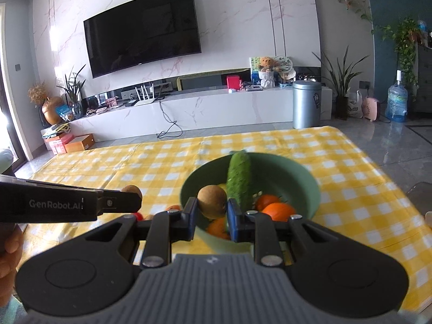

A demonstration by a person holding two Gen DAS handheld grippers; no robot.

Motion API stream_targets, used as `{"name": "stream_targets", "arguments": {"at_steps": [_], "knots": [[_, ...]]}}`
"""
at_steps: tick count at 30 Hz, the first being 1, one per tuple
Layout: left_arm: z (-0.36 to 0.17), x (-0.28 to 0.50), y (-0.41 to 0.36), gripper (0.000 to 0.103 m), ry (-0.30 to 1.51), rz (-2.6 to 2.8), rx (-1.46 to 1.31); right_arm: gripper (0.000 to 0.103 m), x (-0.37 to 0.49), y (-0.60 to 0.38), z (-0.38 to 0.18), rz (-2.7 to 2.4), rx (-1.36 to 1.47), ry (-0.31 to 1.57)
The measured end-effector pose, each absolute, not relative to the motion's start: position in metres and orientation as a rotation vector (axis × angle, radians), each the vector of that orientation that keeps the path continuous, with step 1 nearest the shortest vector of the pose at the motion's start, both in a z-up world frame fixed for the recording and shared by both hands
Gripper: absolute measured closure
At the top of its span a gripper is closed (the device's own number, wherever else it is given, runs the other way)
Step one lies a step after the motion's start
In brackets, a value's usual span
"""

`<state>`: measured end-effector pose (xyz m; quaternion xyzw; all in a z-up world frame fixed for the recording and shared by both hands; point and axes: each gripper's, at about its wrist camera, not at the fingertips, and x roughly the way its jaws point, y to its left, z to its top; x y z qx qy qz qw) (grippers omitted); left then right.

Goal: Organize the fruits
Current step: 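Carry both kiwis into the green colander and open both tools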

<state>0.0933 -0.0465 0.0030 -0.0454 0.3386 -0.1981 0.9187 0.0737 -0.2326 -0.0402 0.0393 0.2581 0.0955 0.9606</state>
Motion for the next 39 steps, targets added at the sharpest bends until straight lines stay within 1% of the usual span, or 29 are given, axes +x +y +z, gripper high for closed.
{"name": "stream_targets", "arguments": {"at_steps": [7, 18, 29, 39], "knots": [[0.007, 0.115, -0.089, 0.078, 0.713, -0.489, -0.058, 0.083, 0.091, -0.265, -0.029, 0.18, -0.006, 0.533], [-0.012, 0.154, -0.142, 0.078, 0.784, -0.551, 0.07, 0.083, 0.152, -0.3, -0.05, 0.273, -0.157, 0.701], [-0.029, 0.181, -0.154, 0.078, 0.839, -0.561, 0.122, 0.083, 0.19, -0.301, -0.069, 0.354, -0.214, 0.805], [-0.039, 0.195, -0.157, 0.078, 0.872, -0.565, 0.113, 0.083, 0.202, -0.299, -0.073, 0.368, -0.257, 0.831]]}}
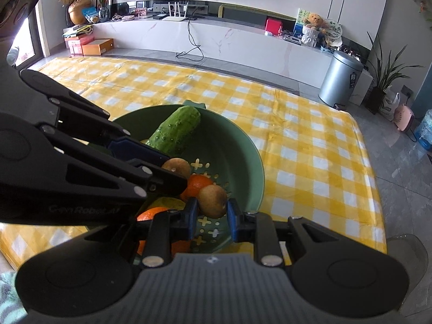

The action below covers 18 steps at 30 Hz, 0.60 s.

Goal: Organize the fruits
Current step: 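Carry both kiwis into the green colander and open both tools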

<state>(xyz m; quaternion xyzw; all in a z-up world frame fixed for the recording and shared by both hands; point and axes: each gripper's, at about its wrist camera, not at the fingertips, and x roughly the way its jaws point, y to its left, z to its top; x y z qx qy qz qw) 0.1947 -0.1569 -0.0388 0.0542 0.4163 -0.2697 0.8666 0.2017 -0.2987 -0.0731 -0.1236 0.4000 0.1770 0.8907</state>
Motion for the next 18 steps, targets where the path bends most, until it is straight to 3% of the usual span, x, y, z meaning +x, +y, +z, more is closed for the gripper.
{"name": "stream_targets", "arguments": {"at_steps": [13, 18], "knots": [[-0.0403, 0.1965, -0.155, 0.078, 0.877, -0.566, 0.089, 0.082, 0.2049, -0.3016, -0.0746, 0.373, -0.239, 0.836], [-0.0384, 0.1932, -0.1541, 0.073, 0.868, -0.548, 0.086, 0.079, 0.204, -0.301, -0.0735, 0.371, -0.242, 0.834]]}}
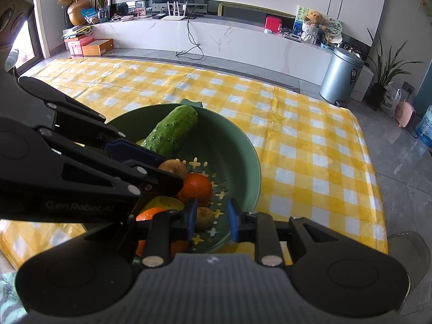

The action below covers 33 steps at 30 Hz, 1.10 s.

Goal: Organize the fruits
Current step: 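Carry both kiwis into the green colander and open both tools, then withdraw both tools from the colander back toward the remaining fruit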

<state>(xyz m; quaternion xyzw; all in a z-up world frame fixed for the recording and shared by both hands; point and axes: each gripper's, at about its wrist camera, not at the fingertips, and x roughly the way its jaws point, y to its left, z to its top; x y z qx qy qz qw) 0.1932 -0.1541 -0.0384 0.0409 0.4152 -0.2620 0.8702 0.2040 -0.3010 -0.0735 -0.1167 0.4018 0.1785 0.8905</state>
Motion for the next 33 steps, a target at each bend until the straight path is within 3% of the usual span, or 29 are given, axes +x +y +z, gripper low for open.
{"name": "stream_targets", "arguments": {"at_steps": [2, 6, 10, 14, 21, 23, 33], "knots": [[-0.036, 0.192, -0.152, 0.065, 0.86, -0.542, 0.08, 0.071, 0.203, -0.302, -0.072, 0.366, -0.241, 0.83], [-0.028, 0.188, -0.149, 0.053, 0.848, -0.535, 0.071, 0.065, 0.2, -0.303, -0.068, 0.361, -0.227, 0.821], [-0.019, 0.18, -0.144, 0.052, 0.827, -0.531, 0.052, 0.06, 0.196, -0.302, -0.063, 0.353, -0.221, 0.804], [-0.011, 0.171, -0.135, 0.052, 0.805, -0.507, 0.031, 0.046, 0.186, -0.3, -0.058, 0.322, -0.213, 0.767], [0.002, 0.15, -0.11, 0.052, 0.787, -0.446, 0.019, 0.043, 0.165, -0.293, -0.046, 0.27, -0.115, 0.718], [0.005, 0.143, -0.102, 0.052, 0.78, -0.438, 0.011, 0.034, 0.156, -0.288, -0.044, 0.266, -0.074, 0.697], [0.011, 0.113, -0.058, 0.052, 0.756, -0.379, 0.028, 0.034, 0.113, -0.246, -0.042, 0.257, 0.03, 0.632]]}}
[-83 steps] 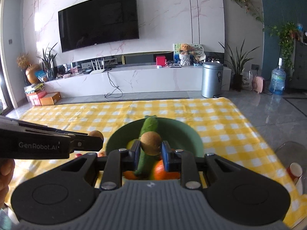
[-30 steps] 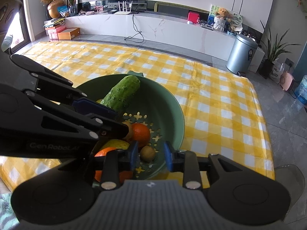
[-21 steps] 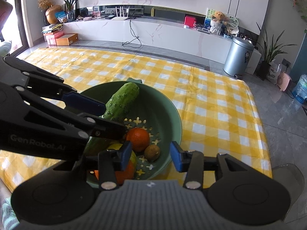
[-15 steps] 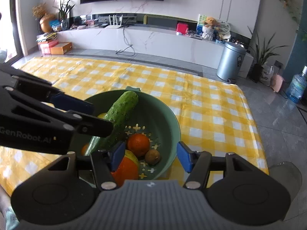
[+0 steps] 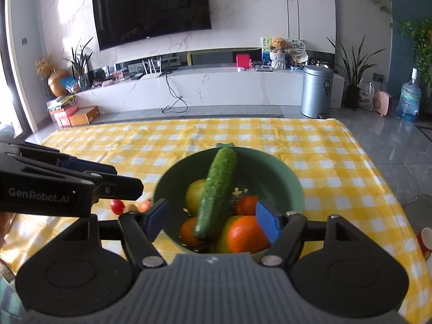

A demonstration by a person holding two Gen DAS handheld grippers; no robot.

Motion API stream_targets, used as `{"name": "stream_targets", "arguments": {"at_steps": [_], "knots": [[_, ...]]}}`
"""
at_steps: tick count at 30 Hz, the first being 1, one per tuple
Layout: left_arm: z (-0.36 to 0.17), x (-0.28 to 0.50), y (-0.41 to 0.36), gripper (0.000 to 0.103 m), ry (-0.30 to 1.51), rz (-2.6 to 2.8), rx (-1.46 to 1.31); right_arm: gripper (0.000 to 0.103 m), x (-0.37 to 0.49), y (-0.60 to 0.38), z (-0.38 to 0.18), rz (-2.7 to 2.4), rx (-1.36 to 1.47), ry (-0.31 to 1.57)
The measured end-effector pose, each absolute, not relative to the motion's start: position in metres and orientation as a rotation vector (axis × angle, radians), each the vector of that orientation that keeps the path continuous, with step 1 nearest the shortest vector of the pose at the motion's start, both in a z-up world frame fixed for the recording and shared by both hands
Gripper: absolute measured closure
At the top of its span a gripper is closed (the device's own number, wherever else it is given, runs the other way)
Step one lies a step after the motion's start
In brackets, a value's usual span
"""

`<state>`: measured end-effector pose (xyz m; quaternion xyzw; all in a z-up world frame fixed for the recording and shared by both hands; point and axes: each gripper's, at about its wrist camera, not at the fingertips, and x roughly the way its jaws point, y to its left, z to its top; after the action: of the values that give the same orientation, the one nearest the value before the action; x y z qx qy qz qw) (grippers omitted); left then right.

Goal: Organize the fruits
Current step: 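Withdraw both tools from the colander back toward the remaining fruit, then move the left tool onto the red cherry tomato and close its fingers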

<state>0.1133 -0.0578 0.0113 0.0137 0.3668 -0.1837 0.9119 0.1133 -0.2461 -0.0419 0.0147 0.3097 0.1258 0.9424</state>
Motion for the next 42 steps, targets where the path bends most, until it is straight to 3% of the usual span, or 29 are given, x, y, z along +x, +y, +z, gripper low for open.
{"name": "stream_targets", "arguments": {"at_steps": [21, 27, 29, 42], "knots": [[-0.035, 0.103, 0.018, 0.052, 0.731, -0.327, -0.042, 0.034, 0.083, -0.16, -0.08, 0.297, 0.028, 0.626], [-0.056, 0.108, 0.036, 0.052, 0.732, -0.314, -0.092, 0.045, 0.089, -0.14, -0.095, 0.283, -0.066, 0.629], [-0.063, 0.111, 0.039, 0.052, 0.748, -0.302, -0.096, 0.053, 0.093, -0.137, -0.101, 0.271, -0.086, 0.639], [-0.088, 0.134, 0.047, 0.058, 0.806, -0.236, -0.101, 0.058, 0.127, -0.124, -0.127, 0.272, -0.036, 0.685]]}}
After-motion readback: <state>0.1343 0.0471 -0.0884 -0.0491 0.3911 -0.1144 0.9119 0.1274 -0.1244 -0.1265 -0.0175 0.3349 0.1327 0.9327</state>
